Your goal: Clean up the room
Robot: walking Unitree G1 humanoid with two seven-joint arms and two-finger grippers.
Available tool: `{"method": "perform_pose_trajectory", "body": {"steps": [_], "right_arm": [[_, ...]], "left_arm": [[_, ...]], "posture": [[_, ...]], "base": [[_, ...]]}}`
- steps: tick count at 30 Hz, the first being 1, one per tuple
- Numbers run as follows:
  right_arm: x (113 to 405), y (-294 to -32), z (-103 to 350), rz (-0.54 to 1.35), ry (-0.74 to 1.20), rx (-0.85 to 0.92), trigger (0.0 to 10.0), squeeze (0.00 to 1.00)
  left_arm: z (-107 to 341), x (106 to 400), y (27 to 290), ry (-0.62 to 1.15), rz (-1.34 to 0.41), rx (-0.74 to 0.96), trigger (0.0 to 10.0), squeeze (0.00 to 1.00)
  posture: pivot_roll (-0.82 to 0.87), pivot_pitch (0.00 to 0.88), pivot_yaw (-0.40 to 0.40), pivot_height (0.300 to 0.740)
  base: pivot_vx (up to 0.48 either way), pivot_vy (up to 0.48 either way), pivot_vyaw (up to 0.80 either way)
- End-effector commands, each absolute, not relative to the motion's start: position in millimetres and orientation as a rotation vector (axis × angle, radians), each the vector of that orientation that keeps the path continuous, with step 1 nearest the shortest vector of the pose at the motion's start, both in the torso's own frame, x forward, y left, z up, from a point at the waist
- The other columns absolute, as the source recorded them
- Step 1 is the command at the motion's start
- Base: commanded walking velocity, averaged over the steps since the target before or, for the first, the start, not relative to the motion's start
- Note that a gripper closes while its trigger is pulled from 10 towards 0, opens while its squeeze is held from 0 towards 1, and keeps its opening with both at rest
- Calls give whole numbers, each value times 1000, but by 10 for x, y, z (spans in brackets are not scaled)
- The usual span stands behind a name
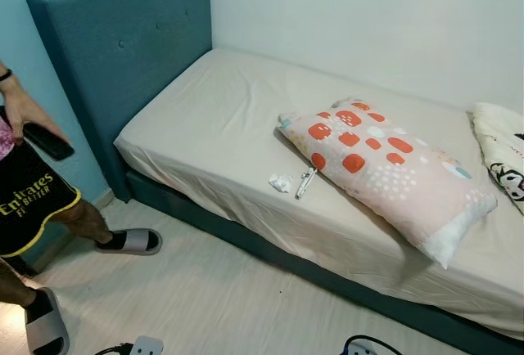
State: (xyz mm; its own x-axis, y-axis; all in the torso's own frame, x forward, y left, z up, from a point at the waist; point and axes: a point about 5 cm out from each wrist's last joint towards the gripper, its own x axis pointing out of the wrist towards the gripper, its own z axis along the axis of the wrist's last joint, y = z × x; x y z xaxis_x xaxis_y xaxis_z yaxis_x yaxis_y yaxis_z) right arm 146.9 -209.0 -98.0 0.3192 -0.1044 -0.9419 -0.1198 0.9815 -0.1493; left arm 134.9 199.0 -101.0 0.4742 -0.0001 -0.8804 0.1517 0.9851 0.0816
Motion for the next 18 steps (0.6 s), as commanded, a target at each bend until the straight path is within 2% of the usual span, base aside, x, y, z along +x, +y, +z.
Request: {"method": "perform_pose_trajectory", "body": {"steps": [1,4,10,18], "right_arm": [[1449,-2082,-989,4,1243,-204,10000,0],[1460,-2073,-987,-7,1231,-193,10000,0],[1570,-1979,-960,-73,1165,-103,10000,0],[1633,-1972,-935,-52,1142,-115,10000,0]], "left_arm": [[-1090,1112,1987,1164,-107,143,10000,0],[-1086,1122,1992,1163,-108,145,10000,0],[-1046,1227,2059,1121,-17,90,10000,0],[-1030,1274,2064,1099,17,63,10000,0]], "posture": [[-47,77,-62,740],[-43,72,-59,740],[-7,4,10,740],[-4,9,-17,740]], "base": [[0,0,0],[0,0,0],[0,0,0],[0,0,0]]}}
